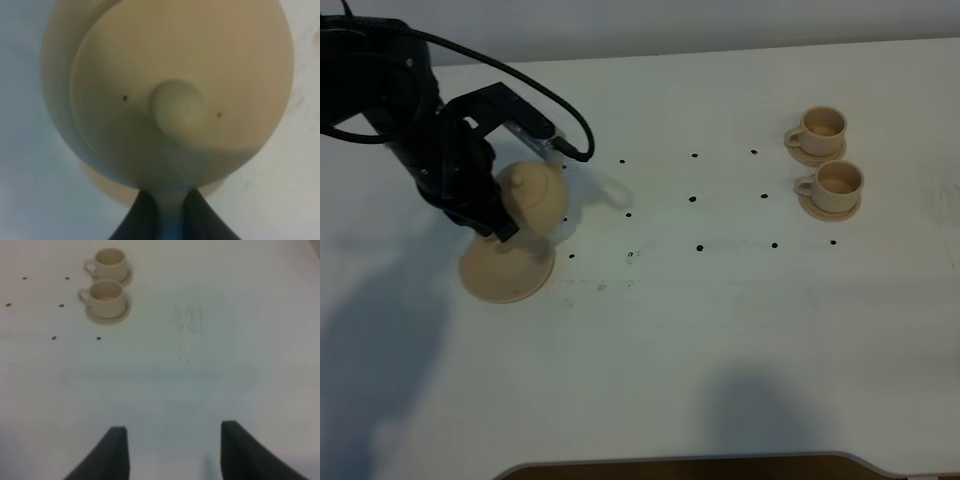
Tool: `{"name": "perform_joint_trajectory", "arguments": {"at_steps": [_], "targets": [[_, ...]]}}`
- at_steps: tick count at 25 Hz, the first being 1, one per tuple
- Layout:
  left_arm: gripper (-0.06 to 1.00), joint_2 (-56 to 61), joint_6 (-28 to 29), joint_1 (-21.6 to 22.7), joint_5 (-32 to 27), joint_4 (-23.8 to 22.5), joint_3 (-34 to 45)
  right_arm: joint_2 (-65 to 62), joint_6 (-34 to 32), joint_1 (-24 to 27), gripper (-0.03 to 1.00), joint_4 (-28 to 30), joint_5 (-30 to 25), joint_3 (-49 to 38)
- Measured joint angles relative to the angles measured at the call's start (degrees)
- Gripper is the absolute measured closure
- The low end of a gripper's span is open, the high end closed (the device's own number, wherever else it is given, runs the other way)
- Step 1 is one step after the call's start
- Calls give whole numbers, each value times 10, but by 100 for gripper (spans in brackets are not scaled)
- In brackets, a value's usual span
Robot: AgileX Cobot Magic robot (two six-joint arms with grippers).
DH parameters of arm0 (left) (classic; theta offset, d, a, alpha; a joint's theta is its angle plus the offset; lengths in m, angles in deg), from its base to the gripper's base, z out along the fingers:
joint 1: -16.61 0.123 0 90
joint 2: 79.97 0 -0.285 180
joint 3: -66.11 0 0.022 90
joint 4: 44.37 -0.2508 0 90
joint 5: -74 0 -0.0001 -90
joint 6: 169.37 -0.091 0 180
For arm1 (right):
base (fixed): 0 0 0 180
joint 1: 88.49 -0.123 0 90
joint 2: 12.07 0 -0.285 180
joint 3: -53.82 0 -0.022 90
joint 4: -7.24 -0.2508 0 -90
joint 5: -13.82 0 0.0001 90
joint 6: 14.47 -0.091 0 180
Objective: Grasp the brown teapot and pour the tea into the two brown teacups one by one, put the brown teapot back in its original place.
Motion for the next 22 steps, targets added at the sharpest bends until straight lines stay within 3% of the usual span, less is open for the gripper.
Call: {"name": "perform_joint_trajectory", "arguments": {"at_steps": [11,22], "targets": [[81,-35,1,-53,22,39,-82,0,0,0,55,0,0,0],[81,-129,-2,-72,-7,69,-262,0,0,0,55,0,0,0]]}}
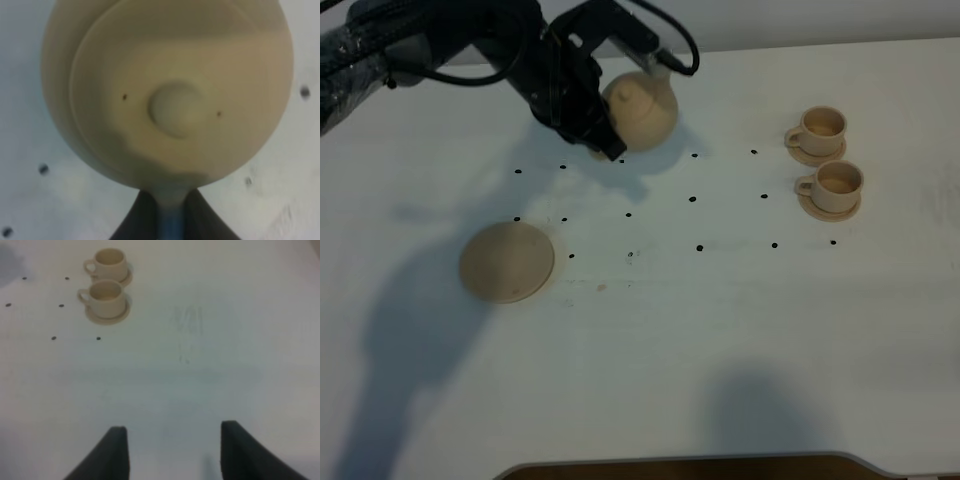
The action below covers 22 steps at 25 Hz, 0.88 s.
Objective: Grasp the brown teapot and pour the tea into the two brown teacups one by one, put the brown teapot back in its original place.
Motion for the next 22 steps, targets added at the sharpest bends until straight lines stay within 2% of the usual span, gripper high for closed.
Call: {"name": "perform_joint_trajectory", "arguments": {"at_steps": [5,11,22], "targets": [[82,-20,-12,0,-3,7,-48,0,0,0,55,0,0,0],[82,-44,-37,0,-1,6,-56,0,0,0,55,0,0,0],[82,-63,-100,-12,83,1,-57,0,0,0,55,0,0,0]]}}
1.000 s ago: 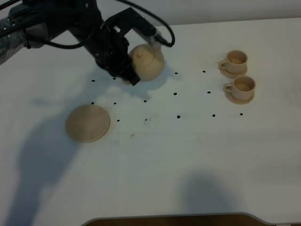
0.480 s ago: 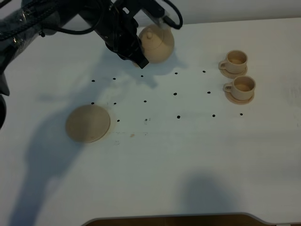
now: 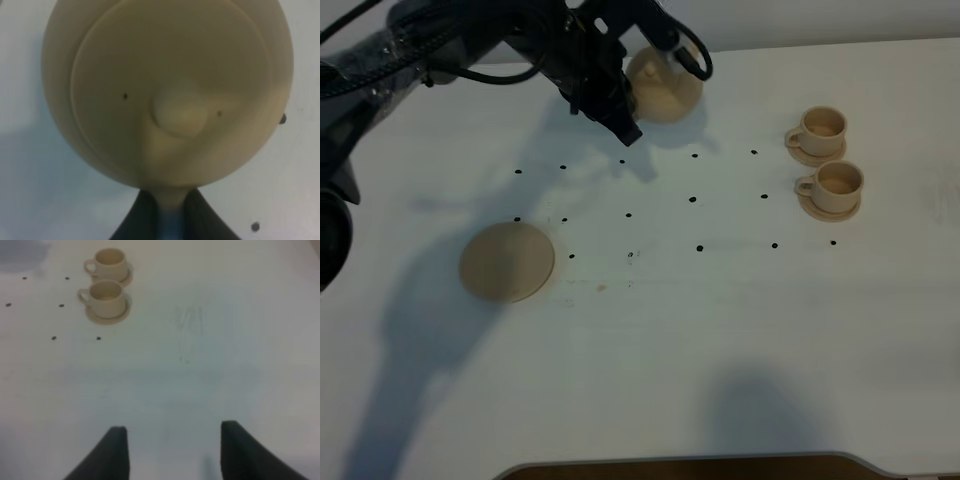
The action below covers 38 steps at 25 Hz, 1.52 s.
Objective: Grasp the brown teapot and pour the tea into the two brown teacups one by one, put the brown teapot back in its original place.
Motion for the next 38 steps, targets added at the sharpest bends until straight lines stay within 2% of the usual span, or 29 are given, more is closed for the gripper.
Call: {"name": "perform_joint_trajectory", "arguments": {"at_steps": [9,15,20,27,38], "targets": [[82,-55,-7,-42,36,-9,-46,0,0,0,55,0,0,0],[82,-92,-8,-45,40,-10,-94,0,0,0,55,0,0,0],[82,-94,-20,-45,71,-11,-102,0,0,0,55,0,0,0],[82,-98,-69,-46,97,-14,-103,0,0,0,55,0,0,0],[82,-147,-85,-67,167,-87,-107,0,0,0,55,-1,0,0]]}}
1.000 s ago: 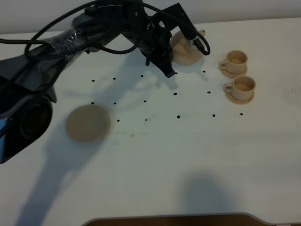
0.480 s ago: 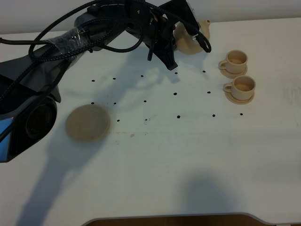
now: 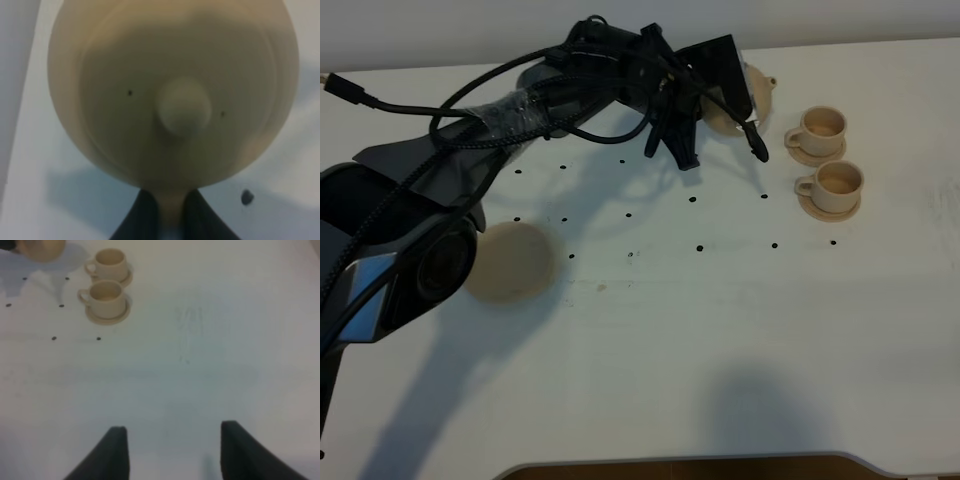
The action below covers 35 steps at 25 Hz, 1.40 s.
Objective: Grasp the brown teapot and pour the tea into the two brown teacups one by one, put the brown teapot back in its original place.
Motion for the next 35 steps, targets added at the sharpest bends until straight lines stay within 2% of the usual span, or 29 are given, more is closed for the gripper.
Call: {"name": "perform_joint_trajectory", "arguments": {"at_steps": [4,14,19,22,28,35], "targets": [[82,-6,-2,-7,36,-12,-5,0,0,0,55,-1,0,0],[82,-21,-3,-11,76,-40,-5,0,0,0,55,-1,0,0],[82,-21,4,-12,74,-55,-5,0,0,0,55,-1,0,0],[82,-21,32,-12,40,-70,-14,0,0,0,55,-1,1,0],[82,-21,104,-19,-50,-155,-62,0,0,0,55,-3,1,0],[82,-25,146,-52,-64,-255,-83,0,0,0,55,-5,1,0]]}}
